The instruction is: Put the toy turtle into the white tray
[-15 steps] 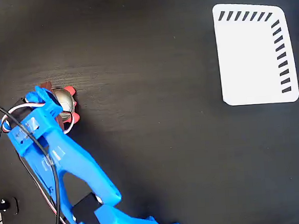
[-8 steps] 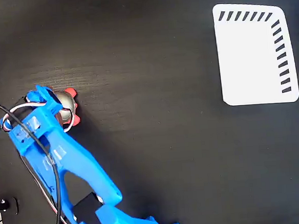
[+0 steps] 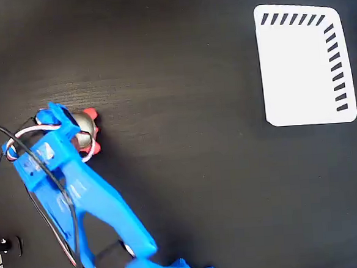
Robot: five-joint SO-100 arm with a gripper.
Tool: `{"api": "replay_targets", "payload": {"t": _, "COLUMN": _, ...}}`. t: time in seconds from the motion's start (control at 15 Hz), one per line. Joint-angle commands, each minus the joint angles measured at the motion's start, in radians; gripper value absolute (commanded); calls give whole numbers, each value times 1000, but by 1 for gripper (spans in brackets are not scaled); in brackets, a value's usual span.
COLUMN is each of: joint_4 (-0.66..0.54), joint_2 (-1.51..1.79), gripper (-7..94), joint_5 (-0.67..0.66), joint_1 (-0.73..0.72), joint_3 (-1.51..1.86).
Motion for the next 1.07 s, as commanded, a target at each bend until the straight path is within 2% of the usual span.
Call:
{"api": "replay_targets", "payload": {"t": 0.0, "joint_4": 28, "joint_2": 330, "gripper": -4, "joint_5": -12, "joint_1": 32, "joint_3": 44}}
{"api": "replay_targets", "payload": {"t": 0.4, "joint_4": 216, "joint_2": 661, "gripper": -4, "joint_5": -141, "joint_1": 253, "joint_3": 61}}
{"api": "replay_targets", "payload": {"t": 0.67, "joint_4": 316, "joint_2": 611, "gripper": -4, "joint_5": -288, "joint_1": 572, "joint_3": -78}}
{"api": "replay_targets", "payload": {"t": 1.0, "joint_4": 321, "joint_2": 451, "gripper": -4, "joint_5": -399, "joint_1": 937, "joint_3": -311}}
